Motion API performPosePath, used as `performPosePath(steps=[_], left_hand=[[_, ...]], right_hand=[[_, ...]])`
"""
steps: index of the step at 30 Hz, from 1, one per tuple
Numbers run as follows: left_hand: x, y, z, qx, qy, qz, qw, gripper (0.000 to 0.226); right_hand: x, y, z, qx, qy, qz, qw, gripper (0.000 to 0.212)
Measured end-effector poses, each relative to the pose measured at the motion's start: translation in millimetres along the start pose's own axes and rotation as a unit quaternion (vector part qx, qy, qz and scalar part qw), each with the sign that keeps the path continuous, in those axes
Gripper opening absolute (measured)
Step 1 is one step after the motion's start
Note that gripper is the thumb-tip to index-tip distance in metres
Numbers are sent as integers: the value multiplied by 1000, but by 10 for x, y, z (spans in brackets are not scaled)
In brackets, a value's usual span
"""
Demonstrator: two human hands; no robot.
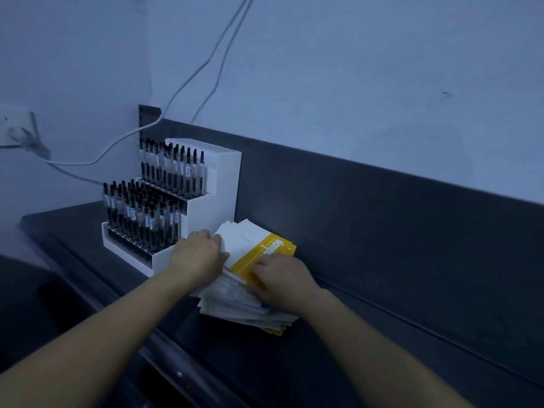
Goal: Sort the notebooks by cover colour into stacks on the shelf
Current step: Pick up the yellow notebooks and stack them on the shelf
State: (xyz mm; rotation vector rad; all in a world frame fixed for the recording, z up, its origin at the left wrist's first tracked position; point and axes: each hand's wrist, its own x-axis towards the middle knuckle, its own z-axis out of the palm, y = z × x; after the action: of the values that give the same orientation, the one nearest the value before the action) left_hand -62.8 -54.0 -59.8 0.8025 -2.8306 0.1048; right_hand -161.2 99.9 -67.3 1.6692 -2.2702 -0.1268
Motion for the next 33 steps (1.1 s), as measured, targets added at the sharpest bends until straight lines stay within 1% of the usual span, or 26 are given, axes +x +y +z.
performPosePath(steps=[2, 4, 7, 10, 13, 15, 16, 17, 18, 19, 20, 21, 22, 23, 24, 25, 26, 27, 28, 29, 30, 32, 33], left_hand=[[54, 3, 1, 10, 4, 7, 1000, 44], [80, 8, 9, 17, 12, 15, 1000, 47], [84, 28, 34, 28, 28, 26, 999, 53], [76, 42, 67, 24, 45, 25, 998, 61], [52, 69, 68, 5, 54, 14, 998, 63], [27, 89, 25, -34, 40, 12, 999, 58], [21, 101, -2, -81, 26, 9, 996, 53], [13, 122, -41, -154, 3, 1, 988, 47], [6, 152, -85, -239, -26, -16, 971, 41], [9, 190, -118, -332, -56, -38, 941, 33], [21, 221, -138, -429, -86, -68, 896, 24], [23, 248, -160, -521, -119, -102, 839, 17], [15, 270, -177, -595, -148, -130, 779, 15], [10, 286, -172, -647, -167, -148, 729, 17], [16, 307, -143, -672, -177, -154, 702, 19], [13, 337, -122, -682, -181, -153, 692, 19], [-3, 373, -112, -682, -179, -150, 693, 16], [-22, 408, -106, -678, -172, -147, 699, 13], [-52, 449, -117, -673, -168, -141, 707, 12], [-95, 488, -129, -667, -168, -133, 714, 13], [-145, 530, -139, -661, -170, -120, 721, 14], [-242, 612, -111, -651, -177, -84, 733, 17], [-285, 649, -74, -645, -177, -68, 740, 21]], right_hand=[[4, -6, 50, -17, 36, -17, 999, 32], [-28, -39, 102, -42, 45, -15, 998, 20], [-67, -28, 224, -54, 87, 39, 994, 26], [-123, -11, 265, -63, 129, 65, 988, 21], [-182, 14, 256, -54, 163, 108, 979, 29], [-221, 22, 259, -37, 164, 137, 976, 35], [-252, 23, 269, -20, 162, 153, 975, 35], [-291, 22, 288, -6, 164, 171, 972, 33], [-328, 41, 320, 9, 170, 182, 968, 29], [-372, 63, 325, 28, 167, 194, 966, 22], [-412, 83, 320, 59, 158, 204, 964, 14], [-457, 97, 315, 114, 150, 214, 958, 13], [-507, 97, 285, 176, 148, 232, 945, 18], [-551, 111, 254, 274, 136, 271, 913, 23], [-574, 124, 204, 412, 110, 325, 844, 31], [-585, 109, 134, 554, 76, 371, 741, 42], [-592, 108, 110, 660, 64, 394, 636, 47], [-610, 132, 107, 712, 71, 406, 569, 46], [-634, 154, 96, 733, 93, 411, 533, 37], [-658, 159, 77, 737, 117, 423, 514, 27], [-686, 156, 54, 736, 142, 436, 498, 24], [-766, 126, 21, 721, 177, 468, 479, 35], [-814, 118, 17, 713, 183, 481, 475, 34]])
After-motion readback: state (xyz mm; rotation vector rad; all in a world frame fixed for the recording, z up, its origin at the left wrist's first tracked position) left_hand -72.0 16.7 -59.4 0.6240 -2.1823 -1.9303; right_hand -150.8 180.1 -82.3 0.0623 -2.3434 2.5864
